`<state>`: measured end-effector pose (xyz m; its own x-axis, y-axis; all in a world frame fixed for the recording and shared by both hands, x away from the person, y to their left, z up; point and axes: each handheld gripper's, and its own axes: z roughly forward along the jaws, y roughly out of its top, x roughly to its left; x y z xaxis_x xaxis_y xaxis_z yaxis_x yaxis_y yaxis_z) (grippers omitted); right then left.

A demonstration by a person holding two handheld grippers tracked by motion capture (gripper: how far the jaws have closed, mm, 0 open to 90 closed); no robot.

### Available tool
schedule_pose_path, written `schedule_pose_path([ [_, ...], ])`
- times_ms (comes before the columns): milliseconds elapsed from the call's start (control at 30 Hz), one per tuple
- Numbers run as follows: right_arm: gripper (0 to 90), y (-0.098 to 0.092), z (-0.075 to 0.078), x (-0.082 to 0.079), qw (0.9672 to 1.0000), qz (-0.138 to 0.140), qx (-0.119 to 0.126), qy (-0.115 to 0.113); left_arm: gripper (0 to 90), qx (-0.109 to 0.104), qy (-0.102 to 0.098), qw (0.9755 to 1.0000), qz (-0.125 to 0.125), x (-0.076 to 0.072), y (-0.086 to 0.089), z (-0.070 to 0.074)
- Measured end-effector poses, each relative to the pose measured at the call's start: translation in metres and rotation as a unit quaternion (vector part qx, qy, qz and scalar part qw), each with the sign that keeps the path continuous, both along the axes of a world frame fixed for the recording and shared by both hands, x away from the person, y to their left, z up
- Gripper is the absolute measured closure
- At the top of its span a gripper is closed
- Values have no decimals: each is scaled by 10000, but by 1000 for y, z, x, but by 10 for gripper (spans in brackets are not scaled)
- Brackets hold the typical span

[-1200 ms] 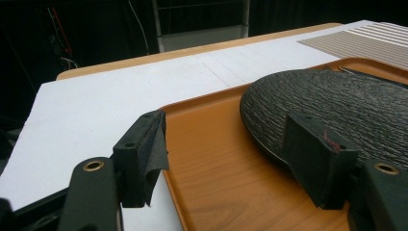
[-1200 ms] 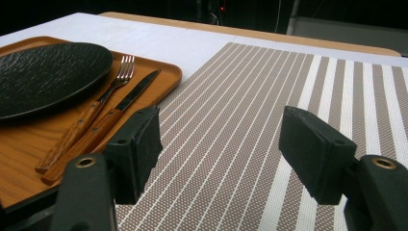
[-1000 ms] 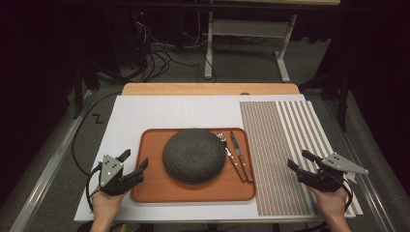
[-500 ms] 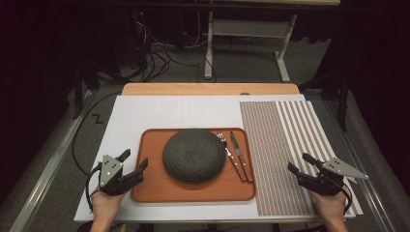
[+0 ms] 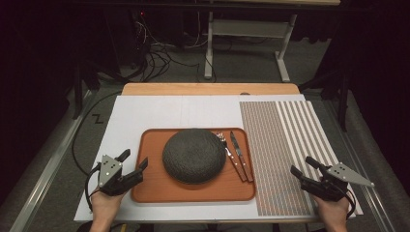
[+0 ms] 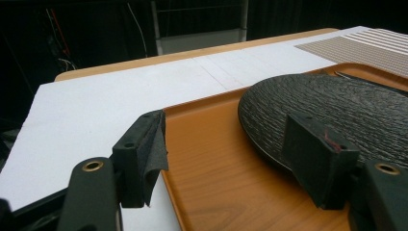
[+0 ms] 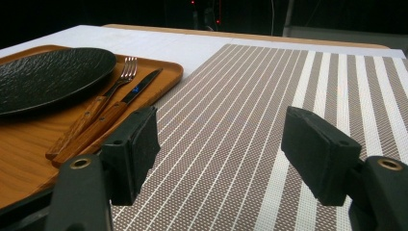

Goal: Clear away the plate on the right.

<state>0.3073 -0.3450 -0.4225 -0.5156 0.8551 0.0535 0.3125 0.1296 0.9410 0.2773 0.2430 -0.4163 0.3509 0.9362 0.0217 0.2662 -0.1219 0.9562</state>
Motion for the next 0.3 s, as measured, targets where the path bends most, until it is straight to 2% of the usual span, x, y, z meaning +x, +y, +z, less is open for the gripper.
schedule_pose_path([
  [300, 303, 0, -1, 1, 10000, 28, 14, -1, 325, 20, 15, 10000, -7, 0, 0, 0],
])
